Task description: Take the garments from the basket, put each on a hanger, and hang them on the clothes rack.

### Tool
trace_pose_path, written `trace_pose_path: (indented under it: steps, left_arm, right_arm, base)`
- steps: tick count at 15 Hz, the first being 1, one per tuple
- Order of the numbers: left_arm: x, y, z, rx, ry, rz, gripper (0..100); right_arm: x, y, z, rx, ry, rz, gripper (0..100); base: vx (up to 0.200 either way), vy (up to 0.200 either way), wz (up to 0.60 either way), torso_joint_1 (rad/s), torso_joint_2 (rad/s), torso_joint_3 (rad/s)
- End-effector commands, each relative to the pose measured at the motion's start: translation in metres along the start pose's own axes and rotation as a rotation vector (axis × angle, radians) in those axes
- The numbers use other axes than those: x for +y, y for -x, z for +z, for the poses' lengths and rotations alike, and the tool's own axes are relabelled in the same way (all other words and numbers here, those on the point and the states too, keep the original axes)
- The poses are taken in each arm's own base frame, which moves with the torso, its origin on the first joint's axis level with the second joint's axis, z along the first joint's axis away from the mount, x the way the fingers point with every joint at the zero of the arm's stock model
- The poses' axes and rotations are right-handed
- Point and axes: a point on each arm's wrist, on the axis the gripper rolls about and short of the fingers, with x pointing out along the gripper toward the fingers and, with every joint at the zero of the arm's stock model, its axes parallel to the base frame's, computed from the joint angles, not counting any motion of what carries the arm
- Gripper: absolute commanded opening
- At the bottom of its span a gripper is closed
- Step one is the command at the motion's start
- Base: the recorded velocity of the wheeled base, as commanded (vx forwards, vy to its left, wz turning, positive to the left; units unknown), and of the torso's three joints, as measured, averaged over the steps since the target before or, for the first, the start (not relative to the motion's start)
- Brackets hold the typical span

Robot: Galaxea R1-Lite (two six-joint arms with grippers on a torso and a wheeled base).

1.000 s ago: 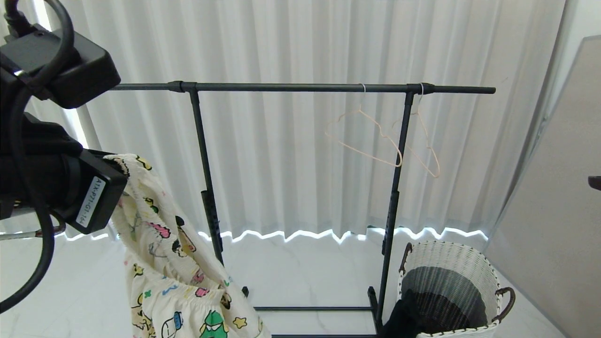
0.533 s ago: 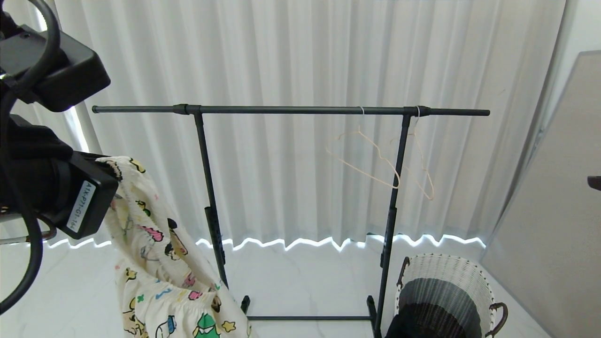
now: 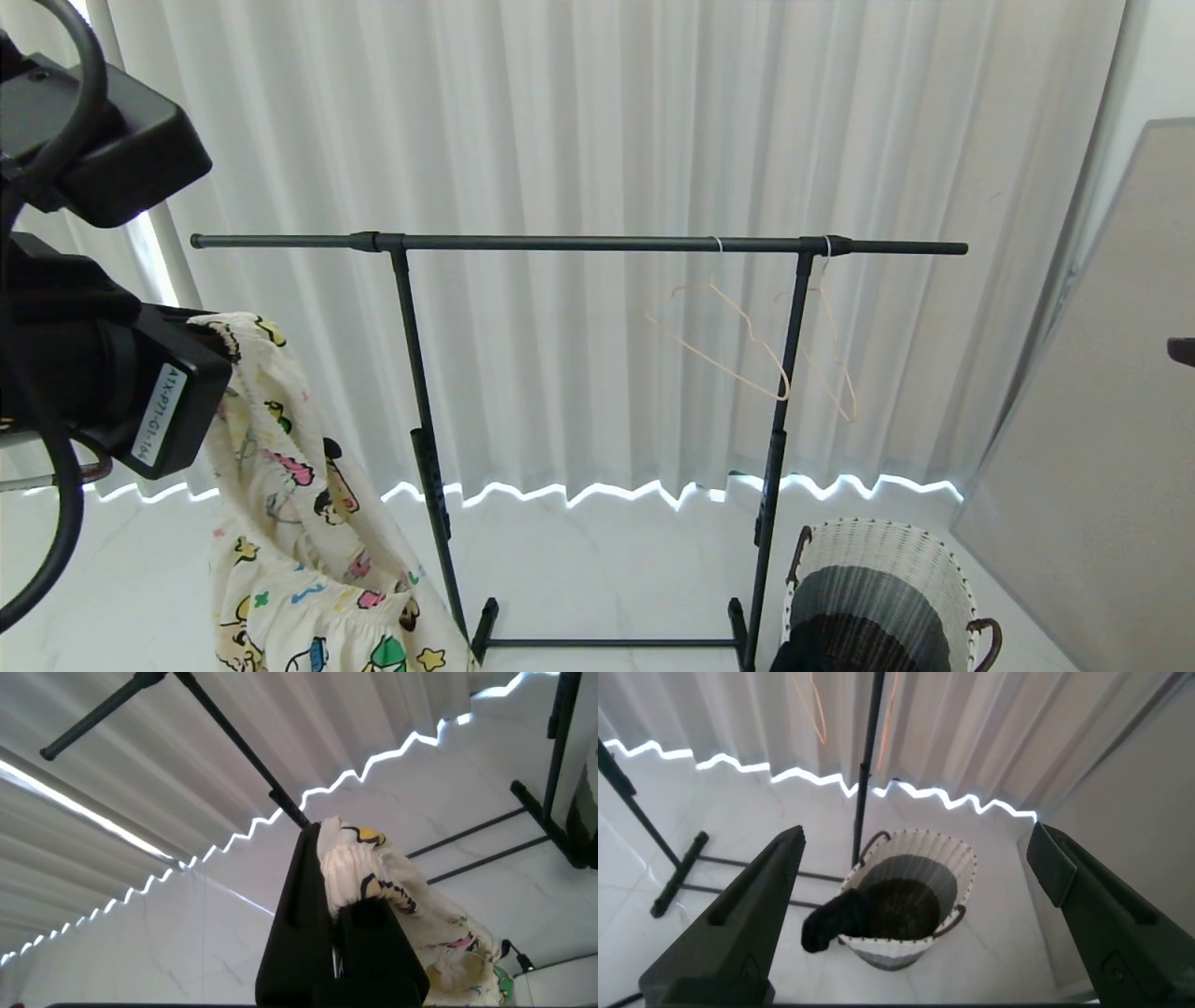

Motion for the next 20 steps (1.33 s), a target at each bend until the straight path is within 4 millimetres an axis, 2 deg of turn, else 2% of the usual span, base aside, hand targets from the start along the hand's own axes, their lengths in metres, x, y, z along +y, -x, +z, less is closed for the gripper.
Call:
trace_pose_path:
  steps: [1,5,20]
  left_arm:
    - [-0.002,-0.002,-0.001,0.009,-0.006,-0.002,0]
    - [-0.002,-0.002,-0.002,0.009,-0.005,-0.002,0]
    - [0.0,-0.001,0.001,-0.014,0.009,0.015,0]
  right_arm:
    - [0.001,-0.007,0.001,0.004,-0.001,0.015,100]
    - [0.003,-0.019,0.005,-0.004,-0.001,0.041,100]
    - [0.004,-0.031,-0.003,0.013,-0.035,0.039,100]
  base:
    - [0.0,0.0,0.0,0.0,0.0,0.0]
    - [0.15,0.0,0.0,0.003,0.0,0.002]
    - [0.2,0.0,0.0,0.002,0.0,0.002]
